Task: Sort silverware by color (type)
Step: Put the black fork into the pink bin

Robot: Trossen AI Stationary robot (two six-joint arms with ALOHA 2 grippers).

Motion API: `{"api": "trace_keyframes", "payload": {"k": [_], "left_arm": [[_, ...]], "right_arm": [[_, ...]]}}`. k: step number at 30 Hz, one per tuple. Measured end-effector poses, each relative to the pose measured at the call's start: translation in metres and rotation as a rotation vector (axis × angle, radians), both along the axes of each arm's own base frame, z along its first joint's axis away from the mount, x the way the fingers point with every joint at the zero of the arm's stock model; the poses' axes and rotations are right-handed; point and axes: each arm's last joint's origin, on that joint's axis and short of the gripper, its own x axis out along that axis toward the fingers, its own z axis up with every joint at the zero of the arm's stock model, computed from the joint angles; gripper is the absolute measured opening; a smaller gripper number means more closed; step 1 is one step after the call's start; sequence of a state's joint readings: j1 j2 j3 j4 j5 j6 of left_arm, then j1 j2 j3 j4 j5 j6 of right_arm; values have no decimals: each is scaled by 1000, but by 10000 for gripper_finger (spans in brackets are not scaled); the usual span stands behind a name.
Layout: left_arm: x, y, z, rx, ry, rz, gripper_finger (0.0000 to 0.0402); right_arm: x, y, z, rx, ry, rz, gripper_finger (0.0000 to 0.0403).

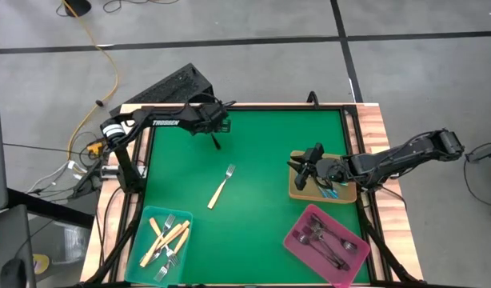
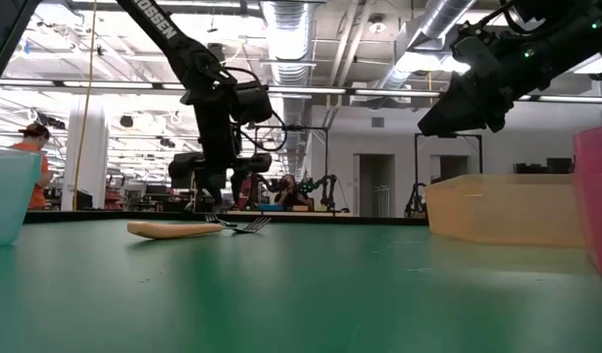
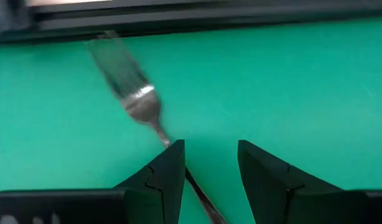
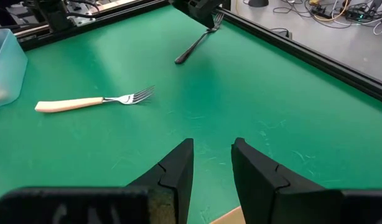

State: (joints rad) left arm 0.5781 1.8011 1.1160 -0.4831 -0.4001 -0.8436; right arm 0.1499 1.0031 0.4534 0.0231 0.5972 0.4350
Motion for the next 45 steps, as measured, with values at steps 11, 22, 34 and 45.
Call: {"api": "trace_keyframes", "payload": {"k": [11,22,34,45], "left_arm": [[6,-13,0,14,-96,198,133],[4,-21,-4,-20,-101,276,133],[13,-11,3,-45,-74,15,132],[8,12,41,4,128,-98,7]], "right_arm": [[0,0,0,0,-1,-1,132],[1,0,1,2,-13,-1,132],[0,0,0,8,-2,17,132],[0,0,0,9,3,17,132]]}}
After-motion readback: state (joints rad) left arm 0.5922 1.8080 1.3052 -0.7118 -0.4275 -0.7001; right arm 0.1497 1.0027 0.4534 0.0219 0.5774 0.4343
